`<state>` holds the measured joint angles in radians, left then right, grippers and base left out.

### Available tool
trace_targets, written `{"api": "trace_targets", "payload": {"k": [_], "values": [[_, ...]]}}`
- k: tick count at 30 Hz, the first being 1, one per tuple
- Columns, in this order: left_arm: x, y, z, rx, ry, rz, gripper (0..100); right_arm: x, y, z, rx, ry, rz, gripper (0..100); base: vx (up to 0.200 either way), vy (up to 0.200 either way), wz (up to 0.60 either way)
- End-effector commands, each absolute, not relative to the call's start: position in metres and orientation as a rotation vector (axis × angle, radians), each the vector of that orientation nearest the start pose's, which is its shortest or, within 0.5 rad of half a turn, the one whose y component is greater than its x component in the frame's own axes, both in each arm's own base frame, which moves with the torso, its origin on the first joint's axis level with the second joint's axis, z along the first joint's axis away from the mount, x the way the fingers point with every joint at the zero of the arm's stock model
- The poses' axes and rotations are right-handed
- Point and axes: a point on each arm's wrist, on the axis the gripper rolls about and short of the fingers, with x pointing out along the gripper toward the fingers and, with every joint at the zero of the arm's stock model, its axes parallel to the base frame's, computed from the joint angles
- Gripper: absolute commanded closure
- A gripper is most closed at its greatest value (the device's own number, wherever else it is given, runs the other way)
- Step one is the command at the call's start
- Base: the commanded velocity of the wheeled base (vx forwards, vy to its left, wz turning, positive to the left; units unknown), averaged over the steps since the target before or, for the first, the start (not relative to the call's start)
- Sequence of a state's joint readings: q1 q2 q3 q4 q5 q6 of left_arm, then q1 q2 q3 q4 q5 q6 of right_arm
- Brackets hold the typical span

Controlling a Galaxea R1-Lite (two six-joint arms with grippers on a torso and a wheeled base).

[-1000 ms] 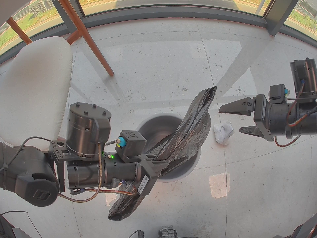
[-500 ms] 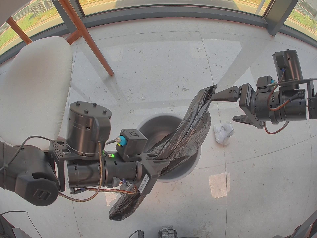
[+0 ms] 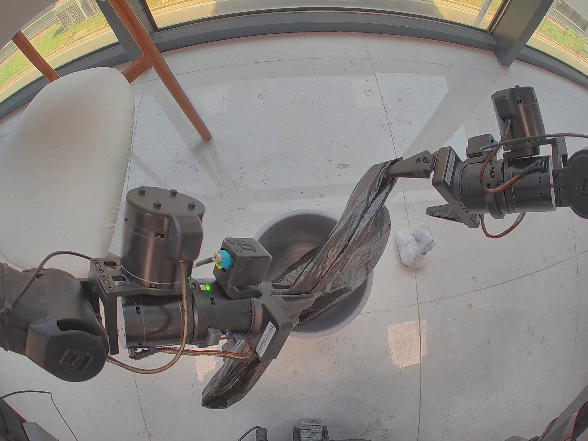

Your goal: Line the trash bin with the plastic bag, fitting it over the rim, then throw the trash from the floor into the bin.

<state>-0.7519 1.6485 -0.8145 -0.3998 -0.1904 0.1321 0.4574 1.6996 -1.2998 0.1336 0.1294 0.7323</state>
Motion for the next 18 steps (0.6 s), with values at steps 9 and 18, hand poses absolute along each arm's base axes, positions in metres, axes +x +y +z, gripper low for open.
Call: {"api": "trace_targets", "payload": {"k": [9, 18], "values": [[0.209, -0.201, 0.181, 0.242, 0.359, -0.955, 100, 0.280, 0.159, 0.233, 0.576, 0.779, 0.373, 0, 0.000, 0.000, 0.00], [0.208, -0.201, 0.182, 0.239, 0.357, -0.958, 100, 0.289, 0.168, 0.220, 0.565, 0.806, 0.368, 0, 0.000, 0.000, 0.00]]}}
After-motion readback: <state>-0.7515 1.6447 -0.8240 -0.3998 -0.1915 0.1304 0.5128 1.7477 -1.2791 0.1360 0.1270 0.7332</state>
